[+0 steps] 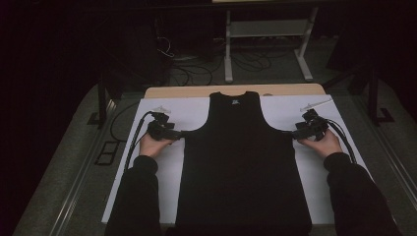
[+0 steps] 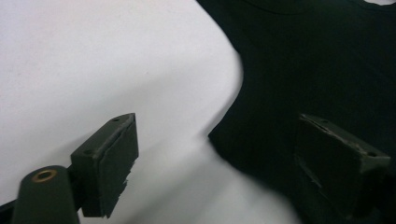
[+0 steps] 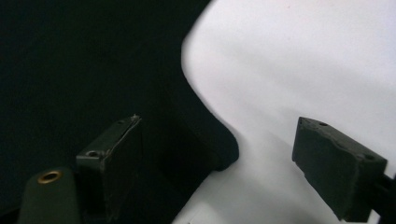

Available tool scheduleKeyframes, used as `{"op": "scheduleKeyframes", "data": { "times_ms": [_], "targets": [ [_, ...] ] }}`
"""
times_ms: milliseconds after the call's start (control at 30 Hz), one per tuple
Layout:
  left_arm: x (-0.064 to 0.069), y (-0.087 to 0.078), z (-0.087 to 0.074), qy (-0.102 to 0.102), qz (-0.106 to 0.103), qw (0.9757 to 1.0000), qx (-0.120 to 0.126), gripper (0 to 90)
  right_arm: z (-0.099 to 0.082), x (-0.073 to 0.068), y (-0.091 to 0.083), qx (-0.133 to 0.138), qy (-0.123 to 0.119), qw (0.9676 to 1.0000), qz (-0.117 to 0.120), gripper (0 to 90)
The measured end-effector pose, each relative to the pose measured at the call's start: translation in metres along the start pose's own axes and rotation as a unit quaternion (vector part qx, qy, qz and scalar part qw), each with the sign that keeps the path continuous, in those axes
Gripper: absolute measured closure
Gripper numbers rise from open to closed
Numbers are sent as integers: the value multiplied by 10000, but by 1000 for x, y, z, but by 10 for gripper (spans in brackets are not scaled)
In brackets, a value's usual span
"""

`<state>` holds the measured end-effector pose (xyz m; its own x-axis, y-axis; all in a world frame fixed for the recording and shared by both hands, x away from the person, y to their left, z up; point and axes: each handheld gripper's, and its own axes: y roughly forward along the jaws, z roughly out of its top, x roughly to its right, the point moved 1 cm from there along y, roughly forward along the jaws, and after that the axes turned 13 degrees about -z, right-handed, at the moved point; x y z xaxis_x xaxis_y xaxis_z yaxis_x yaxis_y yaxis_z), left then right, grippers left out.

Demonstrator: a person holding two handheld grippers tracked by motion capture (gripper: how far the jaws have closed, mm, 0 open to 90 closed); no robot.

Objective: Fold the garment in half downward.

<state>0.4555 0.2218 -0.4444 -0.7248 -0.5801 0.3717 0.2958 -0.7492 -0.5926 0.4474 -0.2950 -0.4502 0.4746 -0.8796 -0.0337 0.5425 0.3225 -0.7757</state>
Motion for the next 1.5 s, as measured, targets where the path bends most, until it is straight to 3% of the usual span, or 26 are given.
{"op": "scheduleKeyframes", "data": {
  "times_ms": [167,267,433,700,767,867,1067,1233,1500],
  "targets": [
    [1,5,-1,-16,-50,10000,-15,189,-2,-1,2,-30,4,10000,49,207],
    [1,8,-2,0,-59,10000,-52,277,-4,-1,3,-24,9,10000,84,274],
    [3,14,-3,98,-24,9998,-149,349,-4,0,2,8,-6,10000,72,396],
    [6,21,-4,252,32,9996,-129,515,-4,-3,2,-3,-12,10000,-27,562],
    [7,21,-4,390,186,9989,-206,557,-3,-4,3,-4,-20,10000,-43,591],
    [13,23,-3,697,492,9955,-403,648,-3,-5,3,-20,126,9999,43,623],
    [16,26,-3,648,346,9965,-390,831,-3,-6,3,-114,156,9998,15,757],
    [15,25,-3,465,285,9980,-304,849,-3,-8,3,-139,122,9998,56,811],
    [12,18,-9,115,42,9999,77,851,-5,-4,-1,-36,420,9987,283,823]
  ]
}}
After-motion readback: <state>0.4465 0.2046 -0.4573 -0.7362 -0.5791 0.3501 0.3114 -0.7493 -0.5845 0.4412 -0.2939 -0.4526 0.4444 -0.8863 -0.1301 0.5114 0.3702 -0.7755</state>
